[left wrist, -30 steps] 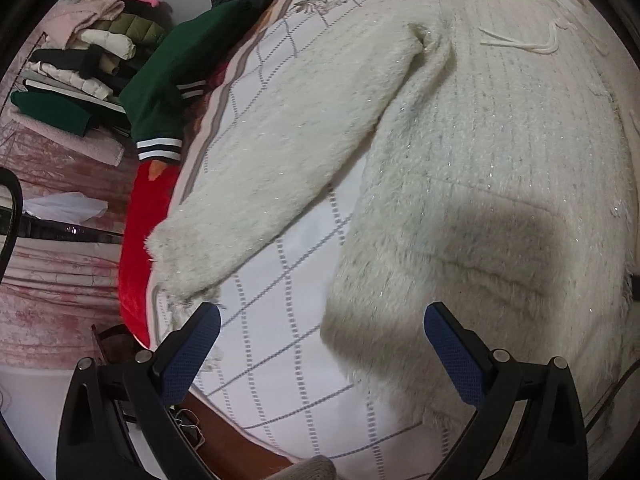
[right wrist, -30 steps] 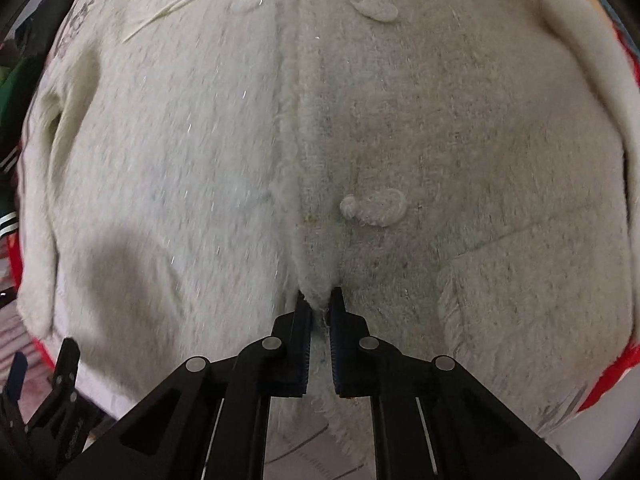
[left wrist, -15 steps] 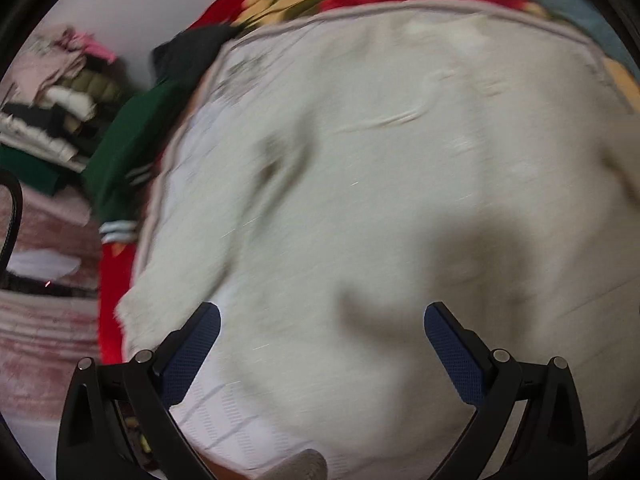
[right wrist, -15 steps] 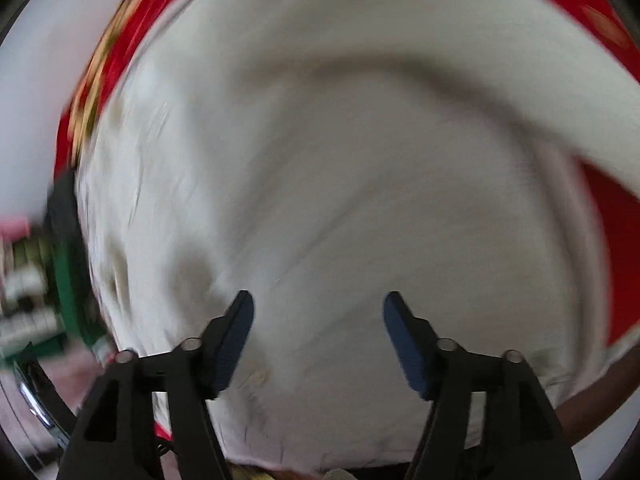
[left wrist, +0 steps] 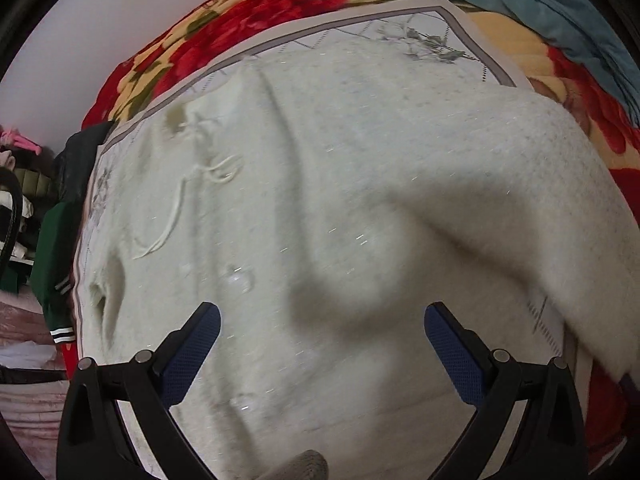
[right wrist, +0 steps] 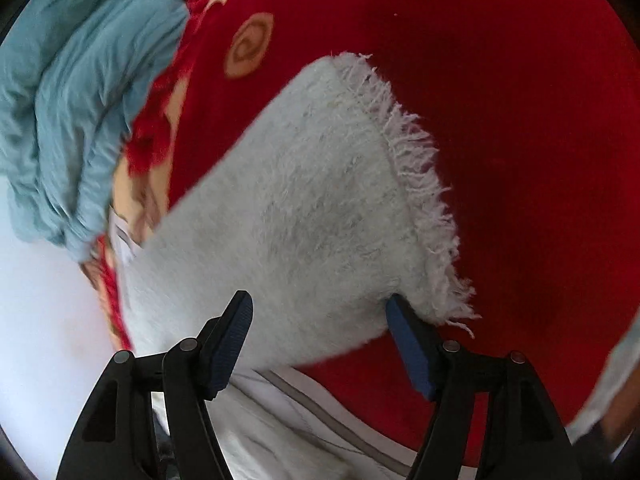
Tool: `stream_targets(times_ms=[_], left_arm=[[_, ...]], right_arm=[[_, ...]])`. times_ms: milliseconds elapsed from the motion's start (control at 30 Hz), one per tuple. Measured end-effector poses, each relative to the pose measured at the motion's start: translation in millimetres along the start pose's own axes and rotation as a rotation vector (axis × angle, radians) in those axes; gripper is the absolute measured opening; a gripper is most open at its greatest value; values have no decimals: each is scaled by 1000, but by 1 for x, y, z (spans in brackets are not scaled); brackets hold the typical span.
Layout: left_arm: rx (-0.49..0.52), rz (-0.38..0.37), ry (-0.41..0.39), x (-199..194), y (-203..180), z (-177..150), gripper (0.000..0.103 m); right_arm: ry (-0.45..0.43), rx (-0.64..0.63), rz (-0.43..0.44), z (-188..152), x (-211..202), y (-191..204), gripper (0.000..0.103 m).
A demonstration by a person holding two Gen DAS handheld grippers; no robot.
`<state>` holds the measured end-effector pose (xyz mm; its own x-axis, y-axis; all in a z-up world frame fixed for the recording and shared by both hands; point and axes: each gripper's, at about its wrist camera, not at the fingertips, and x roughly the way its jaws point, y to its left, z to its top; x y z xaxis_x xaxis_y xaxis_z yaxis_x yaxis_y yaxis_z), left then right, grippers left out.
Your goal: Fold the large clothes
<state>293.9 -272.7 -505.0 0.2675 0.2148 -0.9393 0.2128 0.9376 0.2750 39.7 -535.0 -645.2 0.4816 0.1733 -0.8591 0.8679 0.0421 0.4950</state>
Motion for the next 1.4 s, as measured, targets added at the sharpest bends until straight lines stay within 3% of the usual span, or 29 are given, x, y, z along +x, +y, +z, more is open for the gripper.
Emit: stream_targets(times_ms=[100,200,367,433,500,633,700,800,900,1000,1133,1233,1267,1300,1400], left_arm=[[-7,8,22,7,-10,12,103],[-27,5,62,14,-15,14,103],[-31,24,100,22,-19,14,103],[-36,26,110,24,-18,14,103],[-36,27,117,25,-17,13,103],[-29,43,134,29,-15,10,103],[-24,47,141,31,-13,8,103],[-22,46,142,31,-11,5,103],[-20,49,145,33,-10,3,103],[-22,53,153,36,-8,3,103],[-19,56,135,36,-7,7,103],[-28,57,128,38,-6,12,103],[-33,59,127,38,-5,14,103],[-41,56,125,39,-4,16,103],[-70,51,110,35,3,22,103]], right_arm=[[-35,-12,106,6,-2,13,47],[-30,2,146,20,7,25,46],[77,68,131,34,39,30,46],[115,90,168,18,29,29,46],[131,60,132,5,18,16,48],[131,109,132,-7,32,-8,49],[131,135,147,-6,38,-3,49],[216,92,169,-28,29,7,49],[195,41,100,-35,37,1,50],[126,143,156,-20,51,-5,52],[5,115,264,4,41,25,52],[22,109,253,18,67,43,51],[19,116,237,19,76,45,46],[16,115,265,21,78,45,24],[-25,79,251,22,69,66,12]])
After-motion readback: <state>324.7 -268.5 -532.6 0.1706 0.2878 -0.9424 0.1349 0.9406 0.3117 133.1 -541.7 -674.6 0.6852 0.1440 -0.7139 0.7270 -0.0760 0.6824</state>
